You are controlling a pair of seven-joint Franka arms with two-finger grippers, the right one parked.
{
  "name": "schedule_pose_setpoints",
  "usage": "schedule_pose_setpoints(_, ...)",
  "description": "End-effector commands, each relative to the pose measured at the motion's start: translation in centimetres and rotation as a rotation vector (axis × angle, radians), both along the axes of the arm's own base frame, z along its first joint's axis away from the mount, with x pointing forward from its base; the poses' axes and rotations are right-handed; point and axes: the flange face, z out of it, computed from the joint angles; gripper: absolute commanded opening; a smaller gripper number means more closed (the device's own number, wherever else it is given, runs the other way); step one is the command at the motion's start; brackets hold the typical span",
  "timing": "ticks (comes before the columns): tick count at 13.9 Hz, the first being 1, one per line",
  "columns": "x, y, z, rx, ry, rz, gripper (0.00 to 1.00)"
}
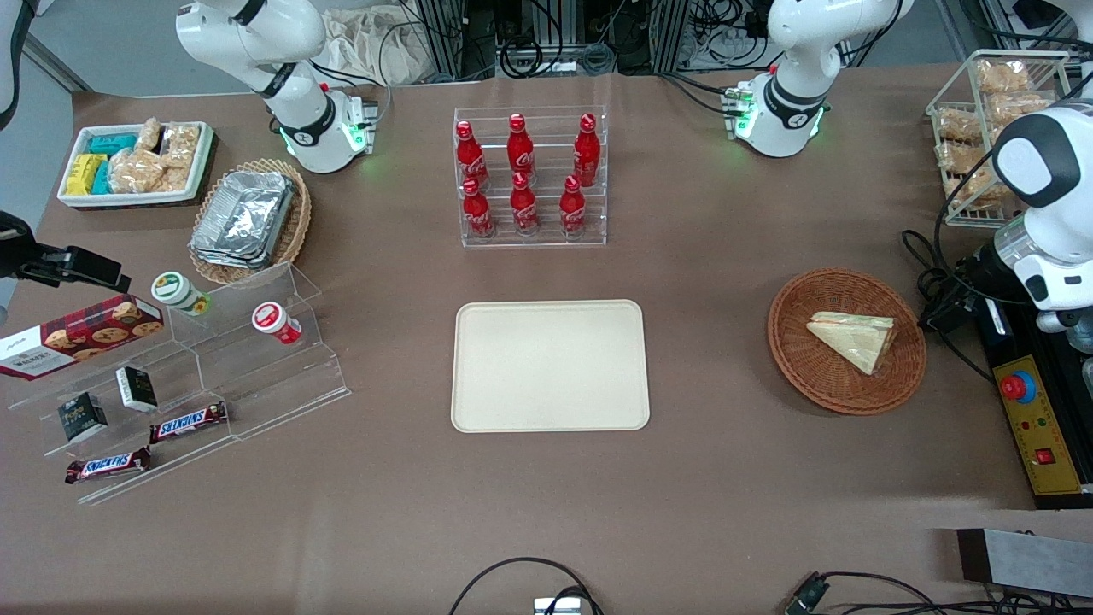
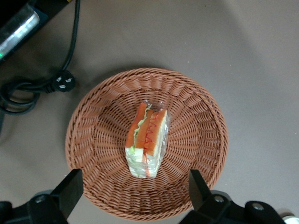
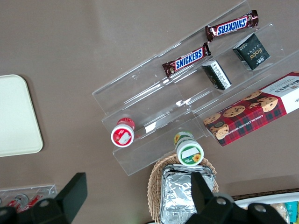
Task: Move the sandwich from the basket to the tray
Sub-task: 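Lower the open left gripper over the wrapped sandwich in the wicker basket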
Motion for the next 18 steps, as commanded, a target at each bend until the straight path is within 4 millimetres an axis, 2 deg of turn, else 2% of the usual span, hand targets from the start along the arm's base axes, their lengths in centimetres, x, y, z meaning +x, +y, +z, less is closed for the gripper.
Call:
schedule_pose_setpoints(1,-0.7,-0.3,-2.6,-0.013,-0.038,0.047,1.00)
schedule_pose_setpoints(3,-0.9,-0.4,-4.8,-0.003,-0.052,0.053,1.00)
schedule_pose_setpoints(8,-1.1,-0.8,-8.6,0.005,-0.064,0.063,1.00)
schedule_pose_setpoints(10,-1.0,-0.9,-9.0,-0.007,-0.067,0.078,1.00)
schedule_pose_setpoints(12,-0.9,-2.0,-9.8,-0.006,-0.069,0.062,1.00)
schedule_pose_setpoints(18,-0.7,-2.1,-11.7,0.002,-0.082,0.065,1.00)
